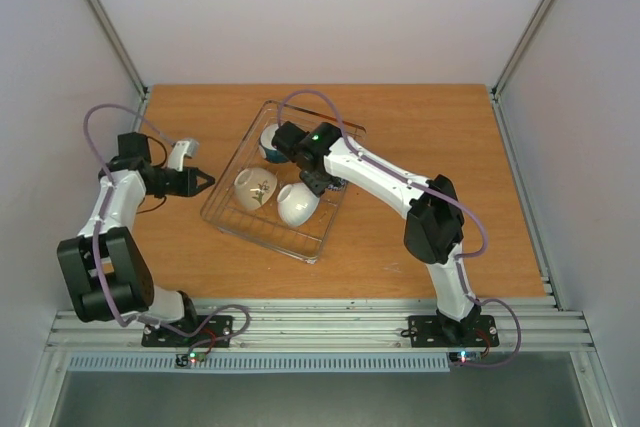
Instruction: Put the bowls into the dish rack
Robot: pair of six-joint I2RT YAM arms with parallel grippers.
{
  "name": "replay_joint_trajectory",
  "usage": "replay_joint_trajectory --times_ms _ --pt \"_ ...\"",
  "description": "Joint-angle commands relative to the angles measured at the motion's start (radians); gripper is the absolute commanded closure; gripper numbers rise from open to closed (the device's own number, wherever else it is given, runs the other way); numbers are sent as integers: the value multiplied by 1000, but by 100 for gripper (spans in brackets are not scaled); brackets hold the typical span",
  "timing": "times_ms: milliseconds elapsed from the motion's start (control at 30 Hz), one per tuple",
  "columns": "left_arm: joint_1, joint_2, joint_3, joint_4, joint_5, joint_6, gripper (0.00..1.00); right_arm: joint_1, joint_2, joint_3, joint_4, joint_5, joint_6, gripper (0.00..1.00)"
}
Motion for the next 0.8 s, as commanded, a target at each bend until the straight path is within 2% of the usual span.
replay_joint_trajectory --times_ms 0,367,533,767 --pt "15 28 9 43 -50 -31 99 -8 -49 -9 -24 45 11 99" --pt "12 -28 -54 69 -427 -52 99 -9 -98 -33 15 56 21 99" --pt "-23 -34 -74 20 -458 -6 100 -8 -118 -37 21 58 28 99" --pt "-178 -14 -99 -14 -535 6 100 -8 -145 -31 14 58 36 99"
